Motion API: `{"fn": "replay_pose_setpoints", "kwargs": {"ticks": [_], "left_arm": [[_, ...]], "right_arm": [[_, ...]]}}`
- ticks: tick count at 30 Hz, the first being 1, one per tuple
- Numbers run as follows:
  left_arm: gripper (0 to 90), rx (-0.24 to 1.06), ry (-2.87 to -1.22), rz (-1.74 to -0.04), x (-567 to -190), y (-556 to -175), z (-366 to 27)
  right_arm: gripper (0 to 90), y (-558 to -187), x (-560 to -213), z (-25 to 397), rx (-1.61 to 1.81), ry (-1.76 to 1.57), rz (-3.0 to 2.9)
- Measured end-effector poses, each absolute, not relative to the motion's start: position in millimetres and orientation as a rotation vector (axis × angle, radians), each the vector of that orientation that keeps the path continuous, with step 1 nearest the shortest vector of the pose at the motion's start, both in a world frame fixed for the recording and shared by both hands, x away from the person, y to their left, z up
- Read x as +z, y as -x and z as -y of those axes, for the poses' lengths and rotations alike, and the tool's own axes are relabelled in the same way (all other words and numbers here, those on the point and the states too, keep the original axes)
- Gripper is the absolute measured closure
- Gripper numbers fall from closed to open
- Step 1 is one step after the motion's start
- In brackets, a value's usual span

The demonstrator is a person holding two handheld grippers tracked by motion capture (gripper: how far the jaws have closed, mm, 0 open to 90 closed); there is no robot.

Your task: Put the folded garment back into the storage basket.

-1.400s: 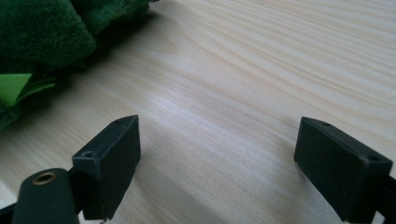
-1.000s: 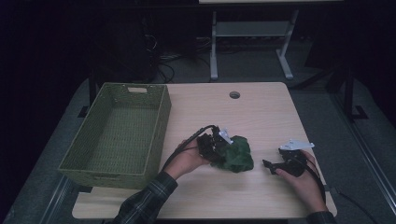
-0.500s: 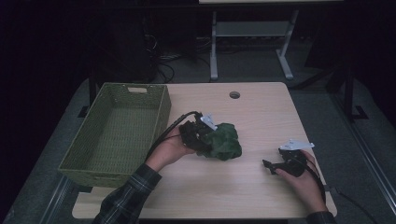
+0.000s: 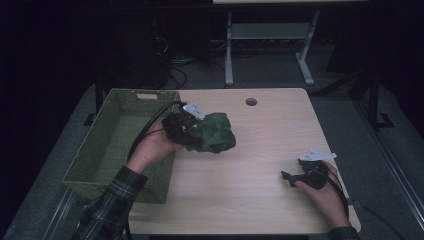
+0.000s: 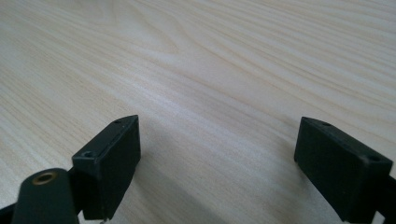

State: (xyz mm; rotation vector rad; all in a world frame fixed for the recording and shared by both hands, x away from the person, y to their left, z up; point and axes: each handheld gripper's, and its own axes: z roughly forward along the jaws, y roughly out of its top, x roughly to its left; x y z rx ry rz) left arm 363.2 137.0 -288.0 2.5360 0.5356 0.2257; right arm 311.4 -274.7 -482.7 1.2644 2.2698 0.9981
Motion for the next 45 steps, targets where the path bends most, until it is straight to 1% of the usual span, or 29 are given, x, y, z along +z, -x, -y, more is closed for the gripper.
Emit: {"fn": "replay_pose_setpoints", "kwargs": {"ticks": [11, 19, 24, 31, 45], "left_arm": [[78.9, 0.341, -2.473, -0.695, -260, -362, -204], [78.8, 0.406, -2.435, -0.836, -259, -360, -255], [78.7, 0.429, -2.429, -0.936, -273, -359, -282], [78.4, 0.421, -2.414, -1.059, -301, -360, -308], [77.9, 0.368, -2.436, -1.222, -368, -370, -325]], "right_arm": [[14.1, -311, -483, 275, 0.998, -1.265, -2.27], [14.1, -311, -483, 275, 0.998, -1.266, -2.27], [14.1, -311, -483, 275, 0.999, -1.264, -2.27], [14.1, -311, -483, 274, 1.0, -1.267, -2.269], [14.1, -311, -483, 274, 1.0, -1.264, -2.27]]}}
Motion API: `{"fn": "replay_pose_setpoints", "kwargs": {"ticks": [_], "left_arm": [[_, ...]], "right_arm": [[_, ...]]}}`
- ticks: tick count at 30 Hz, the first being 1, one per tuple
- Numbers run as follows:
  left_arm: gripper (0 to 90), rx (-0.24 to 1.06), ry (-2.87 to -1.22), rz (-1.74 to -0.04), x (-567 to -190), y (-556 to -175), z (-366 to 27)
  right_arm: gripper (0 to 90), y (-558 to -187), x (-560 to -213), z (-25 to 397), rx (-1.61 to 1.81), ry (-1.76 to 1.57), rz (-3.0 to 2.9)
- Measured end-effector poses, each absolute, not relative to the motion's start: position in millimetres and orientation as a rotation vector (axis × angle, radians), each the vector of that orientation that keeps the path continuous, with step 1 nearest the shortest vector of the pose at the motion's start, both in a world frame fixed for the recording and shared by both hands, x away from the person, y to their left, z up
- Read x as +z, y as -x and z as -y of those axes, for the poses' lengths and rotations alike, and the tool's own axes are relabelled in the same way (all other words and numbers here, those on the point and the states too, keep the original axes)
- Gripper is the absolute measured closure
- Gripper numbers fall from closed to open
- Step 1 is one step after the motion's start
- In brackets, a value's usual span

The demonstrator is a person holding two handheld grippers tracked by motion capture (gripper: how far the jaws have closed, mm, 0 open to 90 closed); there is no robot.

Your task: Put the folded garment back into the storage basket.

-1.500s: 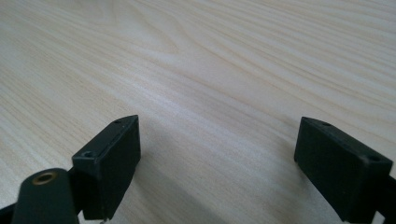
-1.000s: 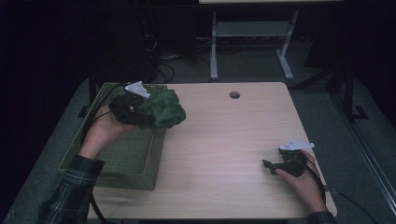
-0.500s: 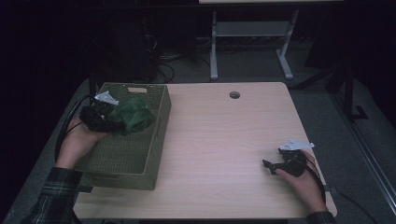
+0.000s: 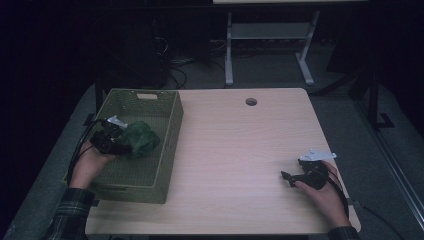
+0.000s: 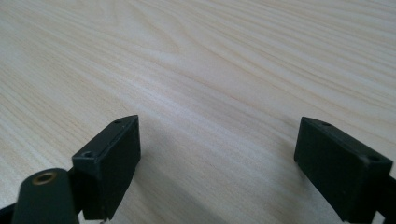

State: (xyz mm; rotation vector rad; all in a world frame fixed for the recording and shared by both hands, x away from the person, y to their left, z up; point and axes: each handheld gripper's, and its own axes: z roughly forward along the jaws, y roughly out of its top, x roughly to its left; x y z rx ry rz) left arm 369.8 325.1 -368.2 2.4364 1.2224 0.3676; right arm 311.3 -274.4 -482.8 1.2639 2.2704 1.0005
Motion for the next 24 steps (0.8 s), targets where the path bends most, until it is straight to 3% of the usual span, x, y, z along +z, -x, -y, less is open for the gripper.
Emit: {"fn": "replay_pose_setpoints", "kwargs": {"ticks": [17, 24], "left_arm": [[74.5, 0.345, -2.506, -1.241, -401, -374, -322], [61.8, 0.356, -2.508, -1.227, -403, -374, -321]], "right_arm": [[14.1, -311, -483, 274, 1.001, -1.256, -2.274], [14.1, -311, -483, 274, 1.001, -1.255, -2.275]]}}
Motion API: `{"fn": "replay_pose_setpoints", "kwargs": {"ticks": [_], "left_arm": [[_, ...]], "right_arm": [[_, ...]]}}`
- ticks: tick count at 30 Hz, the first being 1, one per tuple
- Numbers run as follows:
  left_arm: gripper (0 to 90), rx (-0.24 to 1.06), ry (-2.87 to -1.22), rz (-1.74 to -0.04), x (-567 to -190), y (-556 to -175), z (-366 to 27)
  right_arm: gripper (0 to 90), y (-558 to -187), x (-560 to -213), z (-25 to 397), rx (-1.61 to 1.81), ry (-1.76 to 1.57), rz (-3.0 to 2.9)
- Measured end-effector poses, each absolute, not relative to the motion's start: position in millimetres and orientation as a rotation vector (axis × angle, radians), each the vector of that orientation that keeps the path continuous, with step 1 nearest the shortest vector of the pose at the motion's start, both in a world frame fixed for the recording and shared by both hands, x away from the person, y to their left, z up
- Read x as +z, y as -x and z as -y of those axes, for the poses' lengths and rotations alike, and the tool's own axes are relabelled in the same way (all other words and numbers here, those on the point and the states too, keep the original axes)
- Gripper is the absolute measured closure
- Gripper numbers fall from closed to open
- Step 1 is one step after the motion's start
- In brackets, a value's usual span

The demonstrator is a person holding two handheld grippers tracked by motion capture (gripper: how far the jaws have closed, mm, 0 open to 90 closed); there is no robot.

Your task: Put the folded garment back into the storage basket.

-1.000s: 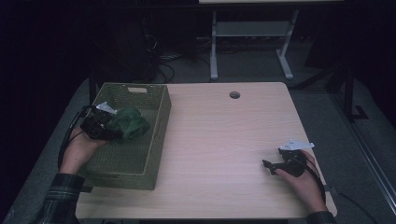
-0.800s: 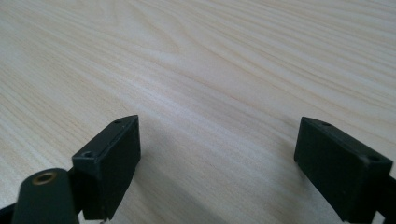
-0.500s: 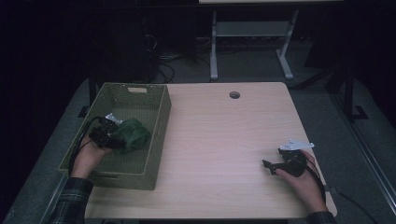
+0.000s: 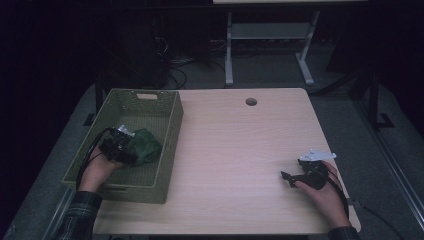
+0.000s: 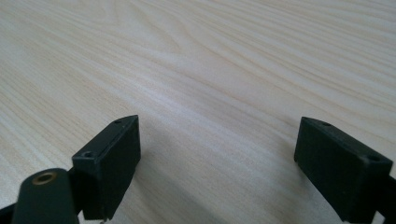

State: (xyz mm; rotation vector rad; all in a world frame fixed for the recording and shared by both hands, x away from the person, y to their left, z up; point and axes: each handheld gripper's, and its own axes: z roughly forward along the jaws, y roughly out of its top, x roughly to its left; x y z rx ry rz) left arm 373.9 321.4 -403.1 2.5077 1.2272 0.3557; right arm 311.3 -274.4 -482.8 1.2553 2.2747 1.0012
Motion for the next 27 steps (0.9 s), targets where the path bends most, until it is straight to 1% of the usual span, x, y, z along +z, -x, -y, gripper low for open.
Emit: {"fn": "replay_pose_setpoints", "kwargs": {"ticks": [3, 9, 10, 11, 19, 27], "left_arm": [[49.3, 0.356, -2.498, -1.216, -403, -373, -322], [20.3, 0.361, -2.479, -1.202, -402, -372, -323], [16.0, 0.36, -2.473, -1.201, -402, -372, -324], [14.0, 0.356, -2.47, -1.198, -401, -372, -324], [13.1, 0.353, -2.437, -1.175, -384, -369, -322], [13.2, 0.381, -2.41, -1.131, -355, -372, -314]], "right_arm": [[14.1, -311, -483, 274, 1.001, -1.254, -2.275], [14.1, -311, -483, 274, 1.001, -1.254, -2.275], [14.1, -311, -483, 274, 1.001, -1.254, -2.275], [14.1, -311, -483, 274, 1.001, -1.254, -2.275], [14.1, -311, -483, 274, 1.001, -1.255, -2.275], [14.1, -311, -483, 274, 1.001, -1.254, -2.275]]}}
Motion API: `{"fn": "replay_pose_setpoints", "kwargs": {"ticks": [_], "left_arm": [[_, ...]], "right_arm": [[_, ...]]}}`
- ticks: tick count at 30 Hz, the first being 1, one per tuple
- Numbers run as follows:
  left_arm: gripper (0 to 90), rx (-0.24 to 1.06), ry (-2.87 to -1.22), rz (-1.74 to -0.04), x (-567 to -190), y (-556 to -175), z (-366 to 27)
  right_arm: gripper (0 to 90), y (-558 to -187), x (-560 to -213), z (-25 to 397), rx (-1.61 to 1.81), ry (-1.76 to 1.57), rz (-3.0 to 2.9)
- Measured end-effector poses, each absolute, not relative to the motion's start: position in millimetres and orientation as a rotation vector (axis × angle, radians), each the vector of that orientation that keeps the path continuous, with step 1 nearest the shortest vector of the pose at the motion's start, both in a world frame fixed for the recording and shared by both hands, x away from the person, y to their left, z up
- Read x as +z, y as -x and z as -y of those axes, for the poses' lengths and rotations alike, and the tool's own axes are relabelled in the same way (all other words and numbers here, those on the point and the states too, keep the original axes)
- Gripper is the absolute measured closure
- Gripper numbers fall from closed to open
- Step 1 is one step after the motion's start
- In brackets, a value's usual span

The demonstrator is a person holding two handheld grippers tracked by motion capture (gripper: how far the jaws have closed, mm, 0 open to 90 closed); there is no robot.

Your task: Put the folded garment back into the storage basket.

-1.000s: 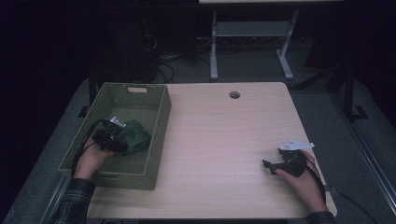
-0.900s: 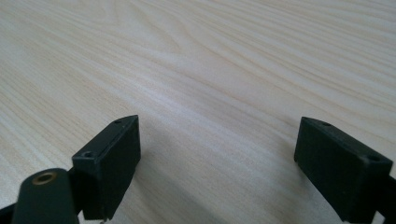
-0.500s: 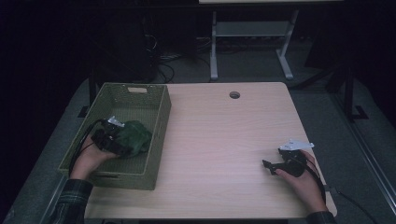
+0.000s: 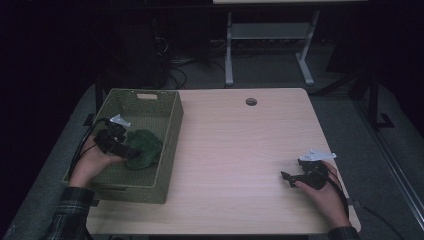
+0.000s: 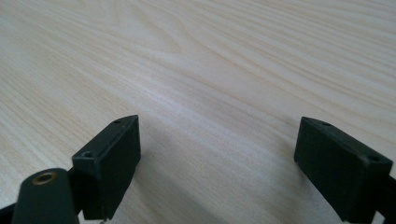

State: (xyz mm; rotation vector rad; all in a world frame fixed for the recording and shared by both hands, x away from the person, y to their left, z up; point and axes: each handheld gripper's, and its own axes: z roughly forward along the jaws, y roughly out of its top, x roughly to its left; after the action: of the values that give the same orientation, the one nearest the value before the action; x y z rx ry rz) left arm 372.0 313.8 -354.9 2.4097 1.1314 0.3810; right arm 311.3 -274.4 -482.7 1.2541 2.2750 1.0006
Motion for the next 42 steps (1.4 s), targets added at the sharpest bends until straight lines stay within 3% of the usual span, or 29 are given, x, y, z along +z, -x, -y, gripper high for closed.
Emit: {"fn": "replay_pose_setpoints", "kwargs": {"ticks": [27, 42], "left_arm": [[13.6, 0.352, -2.239, -0.87, -311, -367, -201], [13.6, 0.314, -2.219, -0.78, -345, -352, -131]], "right_arm": [[14.0, -311, -483, 274, 1.002, -1.256, -2.275], [14.0, -311, -483, 274, 1.002, -1.251, -2.278]]}}
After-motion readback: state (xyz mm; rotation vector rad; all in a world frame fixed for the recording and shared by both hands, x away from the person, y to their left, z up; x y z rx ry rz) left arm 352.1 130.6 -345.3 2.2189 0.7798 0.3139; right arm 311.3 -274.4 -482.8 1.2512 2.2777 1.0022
